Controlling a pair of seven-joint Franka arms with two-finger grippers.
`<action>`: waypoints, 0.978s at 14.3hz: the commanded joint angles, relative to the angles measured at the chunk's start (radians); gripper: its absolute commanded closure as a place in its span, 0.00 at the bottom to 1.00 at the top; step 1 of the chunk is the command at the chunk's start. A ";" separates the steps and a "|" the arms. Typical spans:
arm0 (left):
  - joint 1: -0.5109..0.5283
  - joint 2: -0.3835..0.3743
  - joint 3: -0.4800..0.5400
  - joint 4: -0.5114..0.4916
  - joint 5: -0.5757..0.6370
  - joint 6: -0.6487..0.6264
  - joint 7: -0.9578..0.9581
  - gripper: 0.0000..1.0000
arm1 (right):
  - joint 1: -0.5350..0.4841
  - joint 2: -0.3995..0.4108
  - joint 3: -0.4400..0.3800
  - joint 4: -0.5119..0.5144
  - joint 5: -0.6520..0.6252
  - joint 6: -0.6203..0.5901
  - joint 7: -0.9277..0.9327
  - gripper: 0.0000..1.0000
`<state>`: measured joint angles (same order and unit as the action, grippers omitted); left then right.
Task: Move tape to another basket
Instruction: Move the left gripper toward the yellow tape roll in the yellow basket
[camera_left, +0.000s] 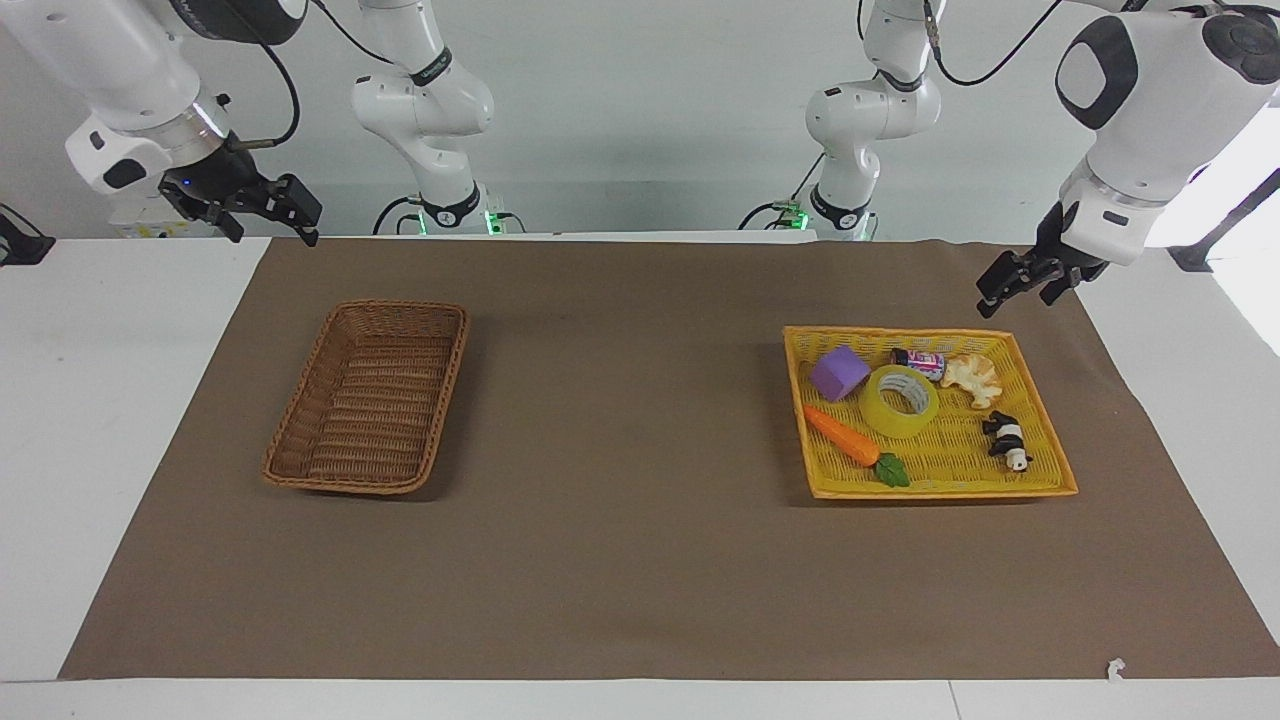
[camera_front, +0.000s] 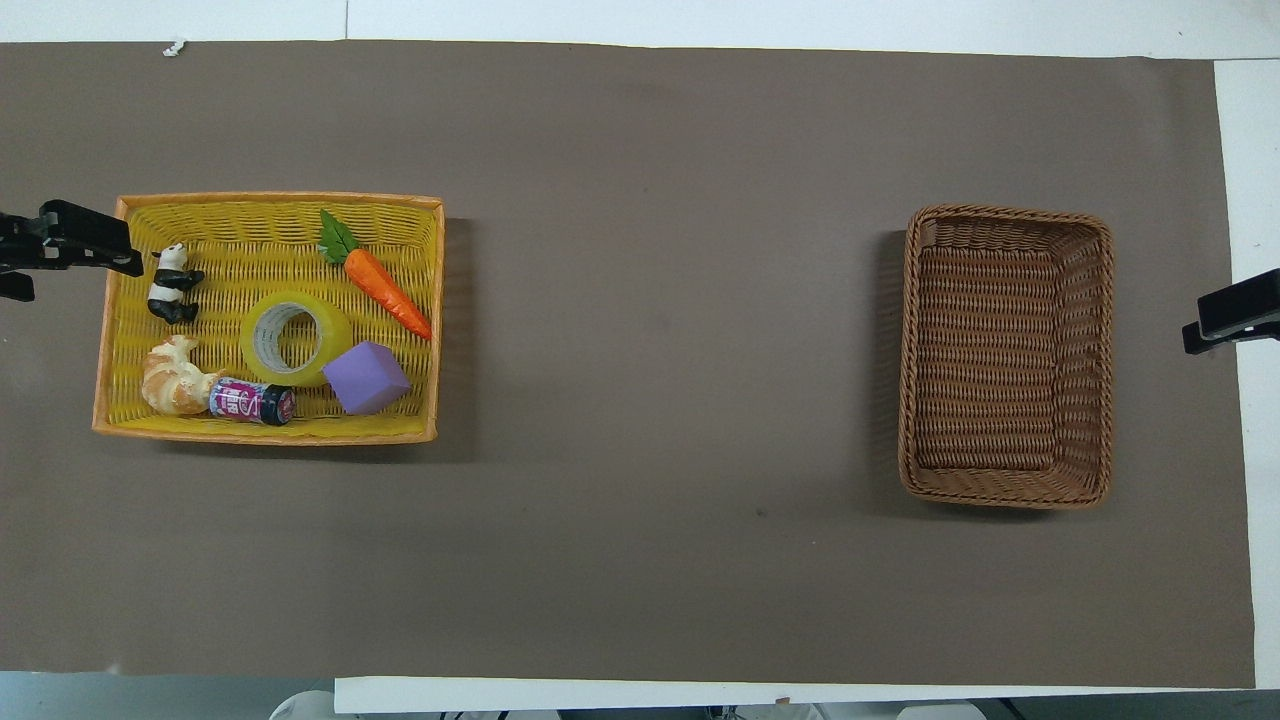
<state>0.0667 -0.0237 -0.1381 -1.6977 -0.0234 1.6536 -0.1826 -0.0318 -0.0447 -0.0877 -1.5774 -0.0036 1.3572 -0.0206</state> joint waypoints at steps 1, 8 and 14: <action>-0.013 -0.028 0.008 -0.026 -0.004 -0.006 0.009 0.00 | -0.007 -0.014 0.005 -0.012 -0.006 0.016 -0.025 0.00; -0.008 -0.045 0.006 -0.060 -0.004 -0.002 -0.003 0.01 | -0.007 -0.014 0.005 -0.012 -0.006 0.014 -0.027 0.00; -0.001 -0.044 0.006 -0.195 -0.006 0.177 0.006 0.01 | -0.005 -0.015 0.005 -0.013 -0.006 0.013 -0.024 0.00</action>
<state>0.0615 -0.0366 -0.1342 -1.7927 -0.0234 1.7405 -0.1833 -0.0317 -0.0447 -0.0876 -1.5773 -0.0036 1.3572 -0.0212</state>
